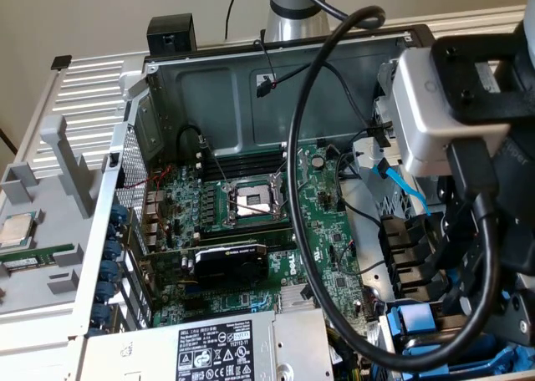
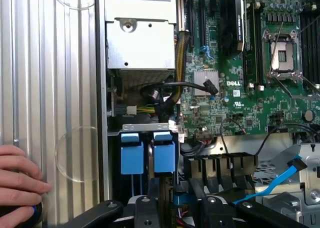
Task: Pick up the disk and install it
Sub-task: 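Insert the second disk wire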
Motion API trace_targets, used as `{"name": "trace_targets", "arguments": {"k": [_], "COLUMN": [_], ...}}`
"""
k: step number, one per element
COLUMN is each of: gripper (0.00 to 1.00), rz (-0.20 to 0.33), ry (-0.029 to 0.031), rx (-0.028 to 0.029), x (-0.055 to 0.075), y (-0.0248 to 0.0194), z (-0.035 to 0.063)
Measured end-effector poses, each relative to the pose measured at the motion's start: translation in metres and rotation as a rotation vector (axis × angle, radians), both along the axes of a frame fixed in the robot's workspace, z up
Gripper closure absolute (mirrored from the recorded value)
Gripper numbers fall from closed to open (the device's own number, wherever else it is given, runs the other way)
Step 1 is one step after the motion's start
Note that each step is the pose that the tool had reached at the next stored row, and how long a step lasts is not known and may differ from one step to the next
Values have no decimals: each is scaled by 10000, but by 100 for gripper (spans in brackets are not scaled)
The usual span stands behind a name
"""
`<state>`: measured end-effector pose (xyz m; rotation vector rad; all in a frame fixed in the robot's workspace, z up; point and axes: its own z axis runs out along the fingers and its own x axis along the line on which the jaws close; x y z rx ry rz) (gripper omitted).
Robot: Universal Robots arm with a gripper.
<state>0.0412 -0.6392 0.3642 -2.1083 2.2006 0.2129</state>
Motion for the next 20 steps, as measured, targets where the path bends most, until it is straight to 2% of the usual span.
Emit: {"name": "trace_targets", "arguments": {"k": [15,20], "gripper": [63,63], "rz": [-89,-114], "ry": [32,77], "rx": [32,32], "x": [0,0], "y": [-5,-5], "z": [-42,-48]}}
